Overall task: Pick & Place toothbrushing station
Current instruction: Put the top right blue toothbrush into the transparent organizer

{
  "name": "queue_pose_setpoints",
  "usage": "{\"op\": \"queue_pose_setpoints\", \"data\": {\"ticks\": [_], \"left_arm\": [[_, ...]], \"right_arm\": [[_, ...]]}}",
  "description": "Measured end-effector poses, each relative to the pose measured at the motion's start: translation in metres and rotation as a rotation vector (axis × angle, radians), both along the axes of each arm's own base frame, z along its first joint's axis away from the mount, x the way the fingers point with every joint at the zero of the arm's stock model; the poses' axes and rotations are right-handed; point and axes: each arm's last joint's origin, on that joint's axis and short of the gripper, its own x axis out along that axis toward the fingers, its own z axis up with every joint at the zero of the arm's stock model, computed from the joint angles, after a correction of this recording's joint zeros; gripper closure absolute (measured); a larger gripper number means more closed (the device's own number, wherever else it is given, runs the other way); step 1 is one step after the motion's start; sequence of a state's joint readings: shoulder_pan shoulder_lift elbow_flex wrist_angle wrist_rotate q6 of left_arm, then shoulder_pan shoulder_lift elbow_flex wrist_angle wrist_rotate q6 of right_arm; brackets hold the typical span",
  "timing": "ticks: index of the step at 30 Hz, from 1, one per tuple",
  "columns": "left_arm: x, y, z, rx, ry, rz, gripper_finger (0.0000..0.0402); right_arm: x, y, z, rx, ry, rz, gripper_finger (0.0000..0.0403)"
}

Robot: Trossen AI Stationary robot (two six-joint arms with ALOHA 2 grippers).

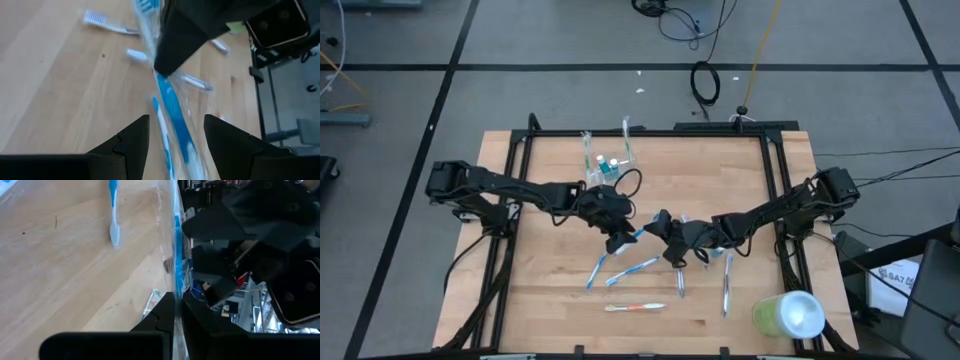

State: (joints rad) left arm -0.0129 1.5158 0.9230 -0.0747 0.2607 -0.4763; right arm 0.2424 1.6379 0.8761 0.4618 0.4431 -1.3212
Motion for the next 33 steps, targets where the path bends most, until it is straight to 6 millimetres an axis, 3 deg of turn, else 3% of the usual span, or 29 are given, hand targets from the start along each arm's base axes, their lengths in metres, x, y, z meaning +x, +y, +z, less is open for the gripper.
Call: {"op": "queue_pose_setpoints", "data": {"ticks": [17,25,33], "left_arm": [[0.0013,0.0004,0.0020,0.058,-0.043,-0.045,0.0212],[0.0013,0.0004,0.0020,0.069,-0.045,-0.053,0.0309],[0.0014,0.0028,0.0012,0.144,-0.046,-0.010,0.0385]], "right_arm": [[0.0020,0.0001,0.0055,-0.037,-0.051,0.015,0.0390],[0.0020,0.0001,0.0055,-0.019,-0.055,0.009,0.0364],[0.0018,0.0011,0.0056,0.163,-0.096,-0.046,0.0318]]}}
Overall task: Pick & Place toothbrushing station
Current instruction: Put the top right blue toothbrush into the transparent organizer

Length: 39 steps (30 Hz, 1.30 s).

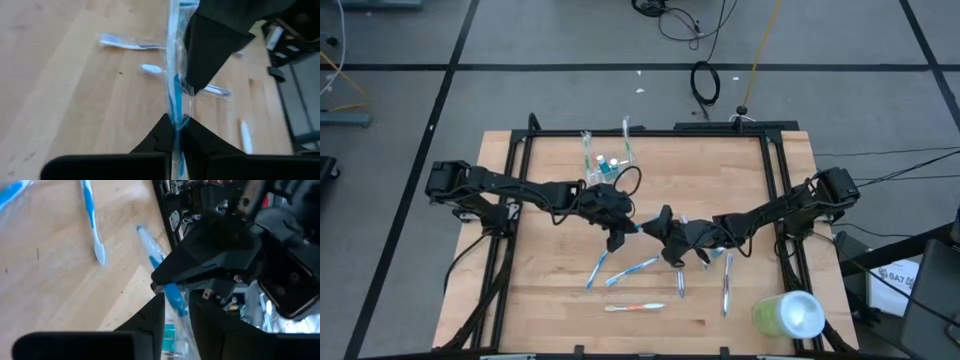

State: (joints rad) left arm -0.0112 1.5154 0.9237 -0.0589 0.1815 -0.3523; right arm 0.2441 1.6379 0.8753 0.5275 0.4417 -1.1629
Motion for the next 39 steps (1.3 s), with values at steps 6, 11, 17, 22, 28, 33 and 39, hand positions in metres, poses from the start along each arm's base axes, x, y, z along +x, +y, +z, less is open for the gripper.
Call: {"op": "queue_pose_setpoints", "data": {"ticks": [6,11,17,22,28,33,39], "left_arm": [[-0.001,0.006,-0.002,0.058,0.026,0.067,0.0370],[-0.009,0.014,0.014,0.093,-0.035,0.074,0.0356],[-0.033,0.025,0.056,0.241,-0.193,0.046,0.0385],[-0.061,0.033,0.089,0.345,-0.312,0.046,0.0381],[-0.060,0.035,0.093,0.387,-0.355,0.013,0.0364],[-0.040,0.037,0.071,0.362,-0.297,-0.011,0.0386],[-0.026,0.037,0.060,0.327,-0.298,-0.001,0.0372]], "right_arm": [[-0.002,0.003,0.012,0.207,-0.150,-0.143,0.0287],[-0.017,-0.001,0.050,0.421,-0.385,-0.298,0.0278],[-0.041,-0.023,0.072,0.705,-0.513,-0.289,0.0283],[-0.059,-0.056,0.059,1.025,-0.571,-0.194,0.0288],[-0.053,-0.090,0.035,1.256,-0.633,-0.005,0.0285],[-0.033,-0.098,0.027,1.306,-0.534,0.195,0.0252],[-0.021,-0.103,0.028,1.302,-0.581,0.140,0.0190]]}}
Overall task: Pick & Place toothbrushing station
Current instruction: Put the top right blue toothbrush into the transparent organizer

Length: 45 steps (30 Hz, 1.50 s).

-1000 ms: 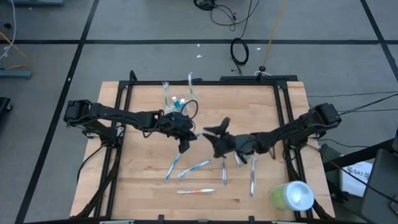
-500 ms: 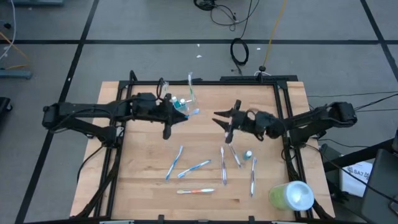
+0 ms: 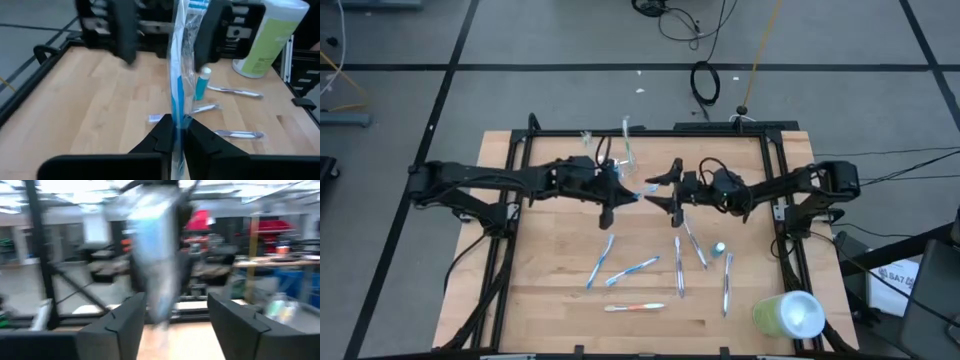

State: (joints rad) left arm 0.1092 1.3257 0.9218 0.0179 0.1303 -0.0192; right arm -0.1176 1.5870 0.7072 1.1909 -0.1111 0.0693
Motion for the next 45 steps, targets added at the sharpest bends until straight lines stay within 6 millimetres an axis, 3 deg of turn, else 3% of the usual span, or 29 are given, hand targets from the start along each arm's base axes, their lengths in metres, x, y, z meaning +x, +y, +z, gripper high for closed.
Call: {"op": "queue_pose_setpoints", "data": {"ticks": [6,13,19,28,35,39,45], "left_arm": [[0.005,0.001,-0.004,-0.007,-0.007,0.006,0.0367],[0.013,0.002,-0.014,-0.009,0.018,0.009,0.0388],[0.020,0.004,-0.018,0.003,-0.008,0.040,0.0361],[0.020,0.004,-0.017,0.004,-0.017,0.051,0.0386],[0.021,0.004,-0.015,-0.010,-0.037,0.055,0.0358],[0.021,0.004,-0.015,-0.010,-0.037,0.054,0.0366],[0.021,0.004,-0.015,-0.019,-0.035,0.057,0.0376]], "right_arm": [[0.000,0.001,0.001,-0.014,-0.002,0.049,0.0156],[-0.001,0.001,0.005,0.005,-0.048,0.042,0.0167],[-0.001,0.000,0.005,0.024,-0.044,0.026,0.0208],[0.000,0.000,0.003,0.041,-0.024,0.030,0.0297],[0.000,0.000,0.002,0.042,-0.018,0.029,0.0353],[0.000,0.000,0.002,0.043,-0.016,0.025,0.0384],[0.000,0.000,0.001,0.049,-0.006,0.022,0.0385]]}}
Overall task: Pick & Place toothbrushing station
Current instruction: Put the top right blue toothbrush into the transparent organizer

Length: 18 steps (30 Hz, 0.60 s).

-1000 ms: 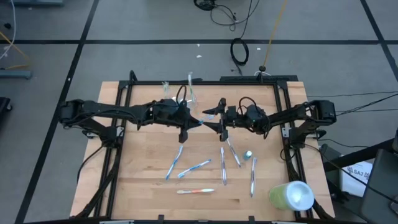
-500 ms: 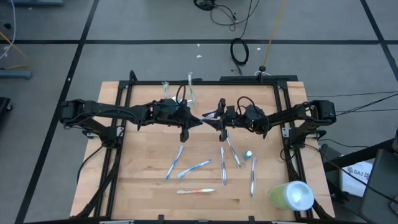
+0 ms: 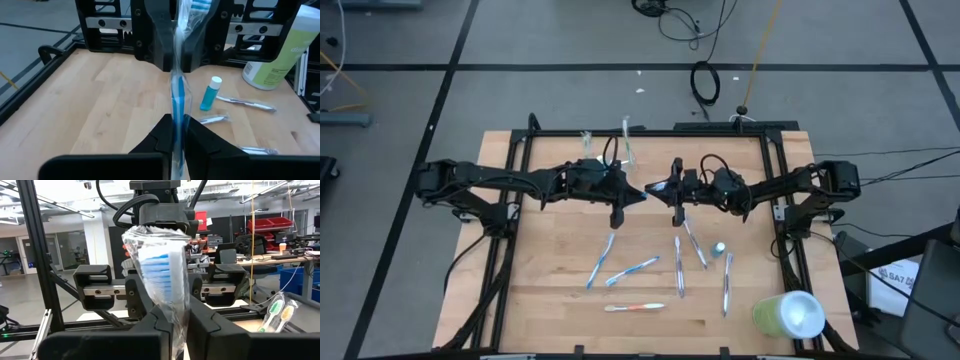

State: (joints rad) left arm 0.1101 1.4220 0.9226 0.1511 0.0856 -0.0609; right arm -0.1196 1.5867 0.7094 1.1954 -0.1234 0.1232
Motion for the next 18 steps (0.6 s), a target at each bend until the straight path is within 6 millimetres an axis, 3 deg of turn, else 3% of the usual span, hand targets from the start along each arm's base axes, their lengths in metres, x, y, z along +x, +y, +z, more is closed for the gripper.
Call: {"op": "queue_pose_setpoints", "data": {"ticks": [18], "left_arm": [[0.0007,0.0005,0.0028,0.029,-0.028,-0.003,0.0252]], "right_arm": [[0.0014,-0.0006,-0.0069,0.035,0.072,-0.017,0.0391]]}}
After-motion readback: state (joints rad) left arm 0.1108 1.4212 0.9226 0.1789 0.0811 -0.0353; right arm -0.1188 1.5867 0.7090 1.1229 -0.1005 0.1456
